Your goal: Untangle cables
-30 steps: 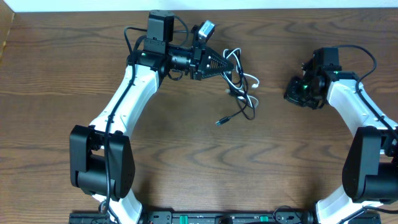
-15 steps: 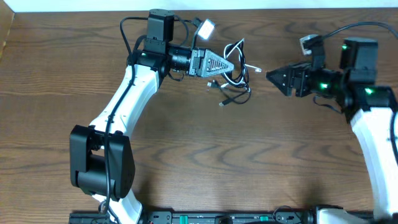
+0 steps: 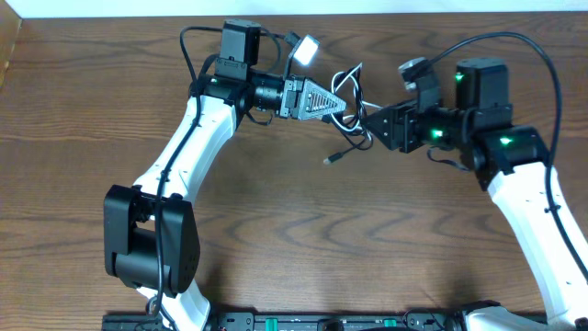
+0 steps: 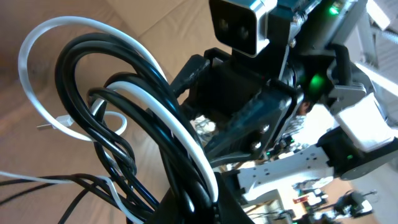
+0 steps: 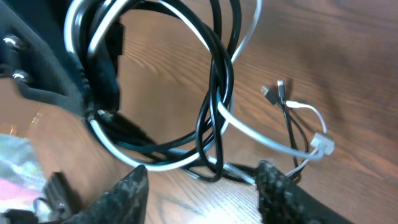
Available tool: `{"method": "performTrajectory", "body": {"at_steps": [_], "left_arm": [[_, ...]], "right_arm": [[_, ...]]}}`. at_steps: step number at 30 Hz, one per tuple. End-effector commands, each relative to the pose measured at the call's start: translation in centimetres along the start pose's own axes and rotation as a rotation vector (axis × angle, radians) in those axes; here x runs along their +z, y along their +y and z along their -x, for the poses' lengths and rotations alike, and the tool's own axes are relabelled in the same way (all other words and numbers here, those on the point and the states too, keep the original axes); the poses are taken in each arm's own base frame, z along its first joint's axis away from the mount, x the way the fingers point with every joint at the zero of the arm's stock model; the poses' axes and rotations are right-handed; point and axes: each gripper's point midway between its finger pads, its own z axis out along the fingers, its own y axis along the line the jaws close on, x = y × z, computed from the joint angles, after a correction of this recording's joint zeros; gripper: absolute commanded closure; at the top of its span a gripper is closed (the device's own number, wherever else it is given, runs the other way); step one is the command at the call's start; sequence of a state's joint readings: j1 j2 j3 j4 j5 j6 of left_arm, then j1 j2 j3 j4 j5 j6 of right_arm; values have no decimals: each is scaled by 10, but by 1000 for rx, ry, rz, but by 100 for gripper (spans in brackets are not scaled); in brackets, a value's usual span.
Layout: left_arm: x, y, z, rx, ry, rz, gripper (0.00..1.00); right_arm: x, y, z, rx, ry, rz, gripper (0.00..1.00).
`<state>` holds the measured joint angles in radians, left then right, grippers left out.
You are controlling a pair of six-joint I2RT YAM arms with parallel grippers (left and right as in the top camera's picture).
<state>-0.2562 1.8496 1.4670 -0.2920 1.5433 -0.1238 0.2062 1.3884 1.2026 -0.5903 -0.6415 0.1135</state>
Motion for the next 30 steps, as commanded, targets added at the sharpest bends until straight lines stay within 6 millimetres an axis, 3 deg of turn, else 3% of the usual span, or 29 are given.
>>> {"method": "performTrajectory", "body": {"at_steps": [1, 5, 10, 15, 19, 21, 23, 25, 26, 28, 30], "left_arm": [[-8, -18, 4, -19, -8, -19, 93], [-21, -13, 5, -168, -33, -1, 93], [-23, -13, 6, -184, -37, 0, 93], [-23, -12, 6, -185, -37, 4, 92], [-22, -11, 6, -216, -38, 9, 92], [-22, -11, 6, -233, -38, 12, 93], [-22, -11, 6, -252, -39, 12, 92], [-24, -10, 7, -284, -44, 13, 93], [-30, -8, 8, -308, -57, 19, 93], [-47, -4, 13, -324, -95, 37, 92], [-57, -1, 16, -325, -118, 49, 93]], "right_arm": [[11, -10, -1, 11, 13, -89, 54], [32, -10, -13, 16, 70, -74, 61], [54, -4, -22, 3, 110, -43, 62], [61, 6, -19, -26, 98, -19, 60], [67, 1, -15, 20, 82, -41, 60], [76, -14, -19, 94, 89, -103, 62], [90, -39, -31, 191, 117, -210, 76], [91, -70, -48, 325, 138, -363, 83], [85, -94, -61, 417, 154, -483, 86], [65, -125, -75, 483, 174, -631, 89], [53, -138, -79, 502, 179, -687, 88]]}}
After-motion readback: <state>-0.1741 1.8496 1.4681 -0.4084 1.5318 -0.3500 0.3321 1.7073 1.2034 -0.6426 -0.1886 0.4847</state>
